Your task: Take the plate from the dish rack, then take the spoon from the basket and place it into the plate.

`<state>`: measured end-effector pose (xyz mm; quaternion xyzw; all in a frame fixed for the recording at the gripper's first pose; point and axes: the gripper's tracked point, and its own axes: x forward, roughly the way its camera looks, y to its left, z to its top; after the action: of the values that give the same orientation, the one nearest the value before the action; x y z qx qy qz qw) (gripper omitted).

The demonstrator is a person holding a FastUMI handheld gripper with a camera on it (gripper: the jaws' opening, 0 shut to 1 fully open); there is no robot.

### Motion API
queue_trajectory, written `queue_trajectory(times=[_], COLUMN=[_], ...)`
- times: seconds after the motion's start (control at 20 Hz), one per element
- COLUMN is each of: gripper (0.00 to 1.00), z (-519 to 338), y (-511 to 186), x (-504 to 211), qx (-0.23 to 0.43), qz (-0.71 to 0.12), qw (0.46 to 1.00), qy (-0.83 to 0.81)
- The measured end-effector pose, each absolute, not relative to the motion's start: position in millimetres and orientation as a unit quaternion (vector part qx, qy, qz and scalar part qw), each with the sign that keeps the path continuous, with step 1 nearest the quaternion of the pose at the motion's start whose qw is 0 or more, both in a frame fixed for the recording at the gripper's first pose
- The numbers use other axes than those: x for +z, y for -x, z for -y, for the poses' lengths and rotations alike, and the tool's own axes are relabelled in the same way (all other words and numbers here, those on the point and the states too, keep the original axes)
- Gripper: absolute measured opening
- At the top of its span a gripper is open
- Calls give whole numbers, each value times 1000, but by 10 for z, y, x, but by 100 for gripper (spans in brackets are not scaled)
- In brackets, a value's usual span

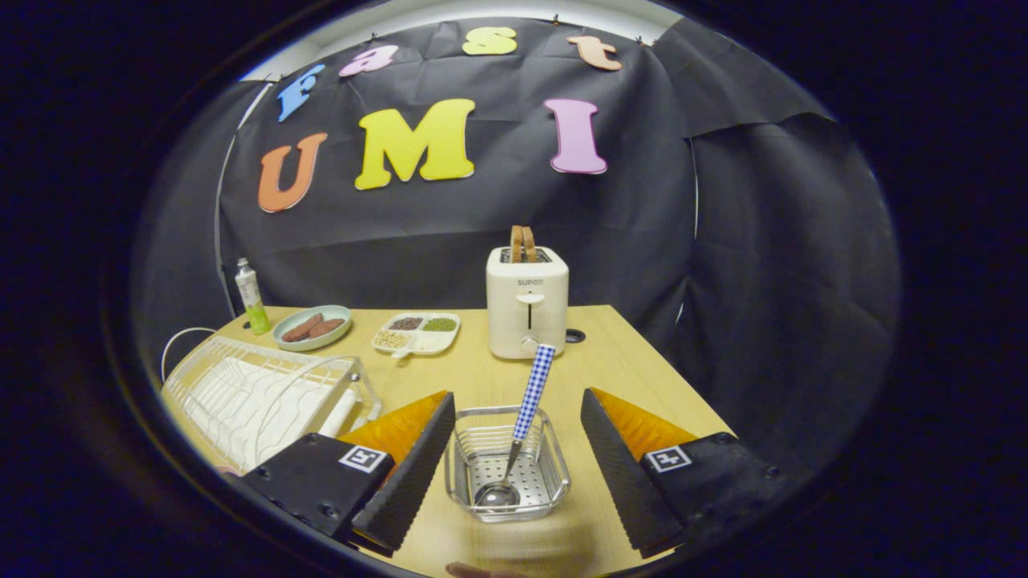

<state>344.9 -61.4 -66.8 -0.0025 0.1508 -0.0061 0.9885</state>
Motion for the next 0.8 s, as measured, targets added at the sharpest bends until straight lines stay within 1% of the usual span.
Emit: queue_trajectory(times=[0.05, 0.15, 0.25, 0.3, 0.55, 0.6, 0.7, 0.8], gripper=[100, 97, 86, 75, 36, 21, 16, 16], z=[622, 622, 607, 591, 525, 522, 541, 516], y=[-3546, -3690, -3795, -3823, -3841, -3812, -3742, -3651], x=[-665, -650, -733, -779, -785, -751, -623, -511], qx=[-7, -1, 8, 12, 18, 17, 17, 16], qz=[-152, -148, -159, -169, -165, -153, -128, -115], qw=[988, 989, 987, 985, 985, 986, 989, 991], qy=[-8, -31, -28, -25, -53, -65, -75, -68])
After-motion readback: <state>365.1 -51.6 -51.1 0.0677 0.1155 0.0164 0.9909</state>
